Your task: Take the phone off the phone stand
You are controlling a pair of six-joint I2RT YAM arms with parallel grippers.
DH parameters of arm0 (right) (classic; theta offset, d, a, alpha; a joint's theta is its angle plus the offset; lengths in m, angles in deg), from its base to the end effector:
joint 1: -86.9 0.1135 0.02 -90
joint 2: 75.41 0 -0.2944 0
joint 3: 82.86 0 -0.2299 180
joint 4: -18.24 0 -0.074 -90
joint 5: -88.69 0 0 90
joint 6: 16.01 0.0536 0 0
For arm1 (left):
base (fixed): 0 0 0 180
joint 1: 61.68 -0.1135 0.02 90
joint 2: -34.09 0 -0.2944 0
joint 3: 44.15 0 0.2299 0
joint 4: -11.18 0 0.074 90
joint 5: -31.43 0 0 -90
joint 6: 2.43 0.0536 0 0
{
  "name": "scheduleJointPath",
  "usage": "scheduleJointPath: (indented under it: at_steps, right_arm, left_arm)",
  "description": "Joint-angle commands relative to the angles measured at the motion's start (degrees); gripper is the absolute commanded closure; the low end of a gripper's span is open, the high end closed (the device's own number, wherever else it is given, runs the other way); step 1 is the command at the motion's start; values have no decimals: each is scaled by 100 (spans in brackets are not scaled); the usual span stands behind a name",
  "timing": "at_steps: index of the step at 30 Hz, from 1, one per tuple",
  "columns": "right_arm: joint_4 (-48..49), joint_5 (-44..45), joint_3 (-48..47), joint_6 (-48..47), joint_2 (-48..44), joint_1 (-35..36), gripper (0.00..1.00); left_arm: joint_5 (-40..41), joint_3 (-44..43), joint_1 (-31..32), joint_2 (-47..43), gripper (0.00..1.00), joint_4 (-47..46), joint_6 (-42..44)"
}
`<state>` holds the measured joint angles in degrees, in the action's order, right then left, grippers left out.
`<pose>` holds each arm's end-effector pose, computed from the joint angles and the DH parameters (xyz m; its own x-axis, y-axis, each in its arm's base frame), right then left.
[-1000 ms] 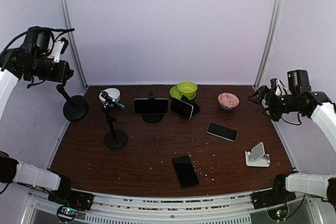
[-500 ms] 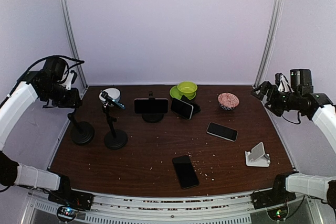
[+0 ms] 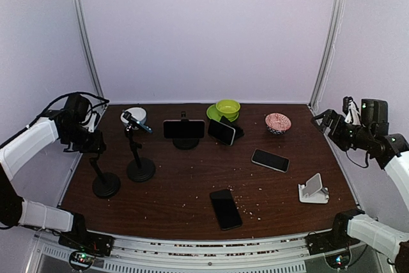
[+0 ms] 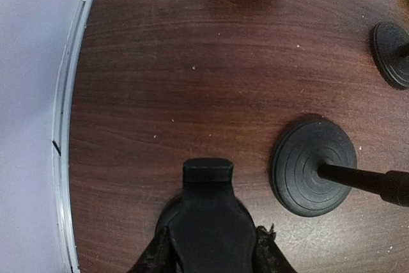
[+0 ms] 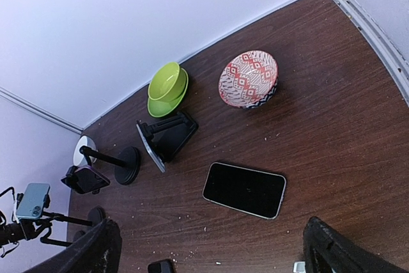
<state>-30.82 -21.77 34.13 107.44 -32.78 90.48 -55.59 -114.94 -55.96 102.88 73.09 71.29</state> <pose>0.1265 0.0267 0.3333 -0.6006 0.4799 -0.6395 -0.0402 0.7807 0.6236 0.2064 -0.0179 0.2856 -0.8470 -0.1965 -0.4939 -0.1707 0.9805 -0.0974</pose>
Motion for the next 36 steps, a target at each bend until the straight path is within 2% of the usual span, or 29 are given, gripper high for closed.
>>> scheduleJointPath:
  at_steps: [1, 5, 7, 11, 18, 20, 28, 31, 34, 36]
  right_arm:
    - [230, 179, 89, 39, -64, 47, 0]
    - [260, 162, 15, 40, 15, 47, 0]
    - [293, 157, -19, 39, 63, 47, 0]
    - [338, 142, -89, 33, 176, 53, 0]
    - [445, 121, -55, 47, 282, 51, 0]
    - [452, 135, -45, 56, 301, 58, 0]
    - [285, 461, -277, -241, 316, 56, 0]
    - [160, 617, -410, -372, 300, 56, 0]
    - [88, 709, -478, -471, 288, 56, 0]
    - [78, 767, -454, -553, 268, 56, 0]
  left_arm:
    - [-84, 184, -36, -122, 100, -551, -120]
    - [-168, 297, -37, -179, 100, -625, -136]
    - [-184, 304, -36, -191, 96, -621, -118]
    - [-156, 280, -35, -208, 83, -581, -65]
    - [-205, 97, -36, -352, 53, -455, 28]
    - [-136, -5, -43, -414, 47, -362, 80]
    - [-172, -787, -39, -618, 36, 14, 475]
    - [-437, -1065, -38, -805, 30, 25, 616]
    - [-913, -1235, -38, -1020, 30, 2, 901]
    - [-1148, -1040, -36, -1443, 30, -306, 1046]
